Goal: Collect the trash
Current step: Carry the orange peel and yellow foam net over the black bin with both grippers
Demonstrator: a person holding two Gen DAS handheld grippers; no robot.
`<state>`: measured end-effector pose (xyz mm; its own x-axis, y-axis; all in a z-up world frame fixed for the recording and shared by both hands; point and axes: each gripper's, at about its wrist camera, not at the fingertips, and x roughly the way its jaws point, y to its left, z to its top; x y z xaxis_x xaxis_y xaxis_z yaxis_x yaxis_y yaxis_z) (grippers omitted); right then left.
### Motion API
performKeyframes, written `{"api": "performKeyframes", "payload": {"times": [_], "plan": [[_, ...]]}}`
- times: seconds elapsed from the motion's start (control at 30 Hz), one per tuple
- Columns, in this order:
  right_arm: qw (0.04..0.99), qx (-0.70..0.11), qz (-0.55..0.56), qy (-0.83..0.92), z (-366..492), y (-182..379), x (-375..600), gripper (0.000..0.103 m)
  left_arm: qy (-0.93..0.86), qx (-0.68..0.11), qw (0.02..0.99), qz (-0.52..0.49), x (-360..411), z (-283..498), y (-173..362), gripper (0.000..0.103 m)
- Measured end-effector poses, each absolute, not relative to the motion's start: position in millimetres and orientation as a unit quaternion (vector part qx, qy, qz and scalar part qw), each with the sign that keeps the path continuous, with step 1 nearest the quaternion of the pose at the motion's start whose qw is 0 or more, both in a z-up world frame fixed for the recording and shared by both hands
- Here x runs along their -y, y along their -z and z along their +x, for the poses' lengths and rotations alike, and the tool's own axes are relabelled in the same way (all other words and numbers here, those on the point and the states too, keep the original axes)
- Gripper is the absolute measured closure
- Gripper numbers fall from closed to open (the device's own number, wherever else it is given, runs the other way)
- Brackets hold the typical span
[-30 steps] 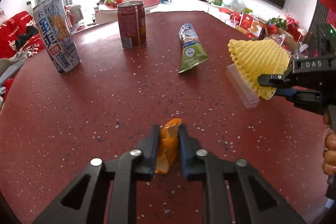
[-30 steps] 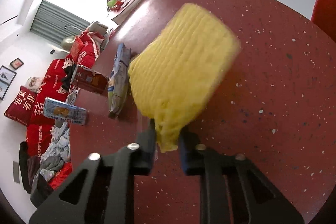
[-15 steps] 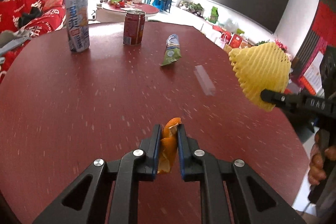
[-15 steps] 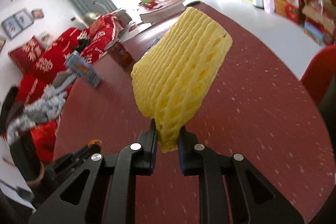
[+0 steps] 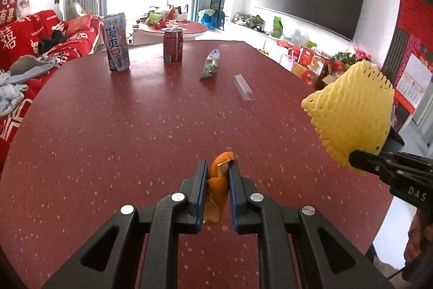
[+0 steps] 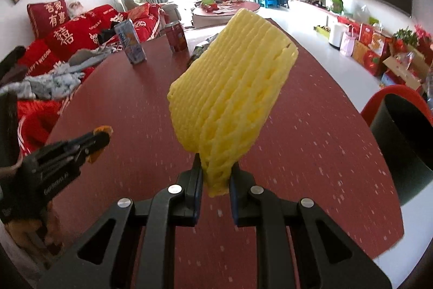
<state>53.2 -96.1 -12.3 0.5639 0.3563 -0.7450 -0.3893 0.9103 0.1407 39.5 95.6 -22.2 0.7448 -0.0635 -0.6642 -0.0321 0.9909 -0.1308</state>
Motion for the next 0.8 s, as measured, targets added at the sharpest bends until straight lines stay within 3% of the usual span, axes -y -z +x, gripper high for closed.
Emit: {"api": "performKeyframes", "payload": {"times": [0.8], "plan": [[0.901,-0.389,-0.018,-0.19,6,11,115,0.085,0.035,-0.34,0.939,-0.035,-68,17,4,0.0]]}}
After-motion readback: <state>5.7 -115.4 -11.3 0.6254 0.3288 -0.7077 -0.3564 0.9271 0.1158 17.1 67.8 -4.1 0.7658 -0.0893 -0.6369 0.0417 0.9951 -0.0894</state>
